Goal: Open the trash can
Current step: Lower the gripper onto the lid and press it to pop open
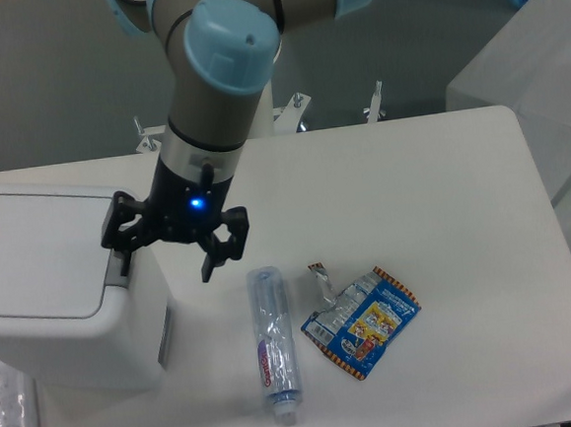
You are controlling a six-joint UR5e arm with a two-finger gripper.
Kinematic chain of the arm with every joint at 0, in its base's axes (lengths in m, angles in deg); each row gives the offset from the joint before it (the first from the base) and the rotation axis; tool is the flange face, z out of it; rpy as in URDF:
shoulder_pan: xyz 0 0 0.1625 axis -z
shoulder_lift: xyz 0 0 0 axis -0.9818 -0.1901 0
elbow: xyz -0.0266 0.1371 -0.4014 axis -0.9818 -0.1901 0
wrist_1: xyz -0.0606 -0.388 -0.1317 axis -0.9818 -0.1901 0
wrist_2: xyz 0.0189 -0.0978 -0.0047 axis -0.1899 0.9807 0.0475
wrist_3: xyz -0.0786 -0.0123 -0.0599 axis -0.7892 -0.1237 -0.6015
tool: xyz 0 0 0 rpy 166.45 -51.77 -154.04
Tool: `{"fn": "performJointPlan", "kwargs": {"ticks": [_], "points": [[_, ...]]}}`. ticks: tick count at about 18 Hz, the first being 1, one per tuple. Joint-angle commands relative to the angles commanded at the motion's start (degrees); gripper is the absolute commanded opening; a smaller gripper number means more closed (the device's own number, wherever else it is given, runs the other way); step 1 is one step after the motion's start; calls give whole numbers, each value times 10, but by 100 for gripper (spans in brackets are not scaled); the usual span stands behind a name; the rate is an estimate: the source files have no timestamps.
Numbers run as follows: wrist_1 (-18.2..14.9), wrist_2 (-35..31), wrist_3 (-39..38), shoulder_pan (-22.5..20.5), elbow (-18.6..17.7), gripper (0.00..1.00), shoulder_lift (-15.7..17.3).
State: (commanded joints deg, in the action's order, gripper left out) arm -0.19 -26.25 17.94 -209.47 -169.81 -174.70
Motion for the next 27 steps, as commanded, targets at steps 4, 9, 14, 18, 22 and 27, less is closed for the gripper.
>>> {"fn": "performJointPlan", "kwargs": {"ticks": [4, 9, 14, 18, 22, 27], "points": [[0, -2, 2, -3, 3, 100, 3], [0, -11, 8, -4, -2, 100, 4], [-1, -28, 9, -5, -9, 100, 8], [3, -28, 9, -4, -14, 100, 12], [3, -28, 8, -2, -16, 100, 11], [4, -28, 7, -2, -18, 100, 11]]}}
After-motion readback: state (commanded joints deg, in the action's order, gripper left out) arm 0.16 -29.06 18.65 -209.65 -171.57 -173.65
